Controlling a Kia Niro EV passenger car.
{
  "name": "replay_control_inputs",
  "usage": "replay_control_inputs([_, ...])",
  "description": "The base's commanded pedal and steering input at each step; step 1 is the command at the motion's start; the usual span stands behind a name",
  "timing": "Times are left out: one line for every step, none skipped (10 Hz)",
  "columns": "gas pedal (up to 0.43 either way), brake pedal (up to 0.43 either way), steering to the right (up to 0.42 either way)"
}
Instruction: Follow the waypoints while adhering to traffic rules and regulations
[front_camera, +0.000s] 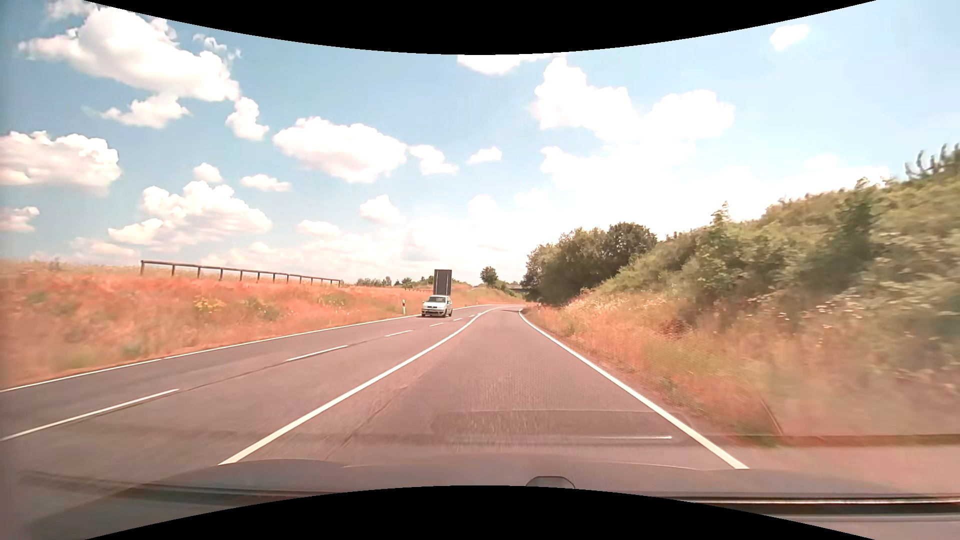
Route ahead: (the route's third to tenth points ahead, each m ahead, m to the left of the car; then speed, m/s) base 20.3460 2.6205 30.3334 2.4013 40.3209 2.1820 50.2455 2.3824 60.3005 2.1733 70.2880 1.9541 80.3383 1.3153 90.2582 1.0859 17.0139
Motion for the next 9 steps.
replay_control_inputs([0.138,0.0,-0.009])
replay_control_inputs([0.138,0.0,-0.008])
replay_control_inputs([0.138,0.0,-0.008])
replay_control_inputs([0.138,0.0,-0.008])
replay_control_inputs([0.138,0.0,-0.007])
replay_control_inputs([0.138,0.0,-0.006])
replay_control_inputs([0.138,0.0,-0.005])
replay_control_inputs([0.138,0.0,-0.005])
replay_control_inputs([0.138,0.0,-0.004])
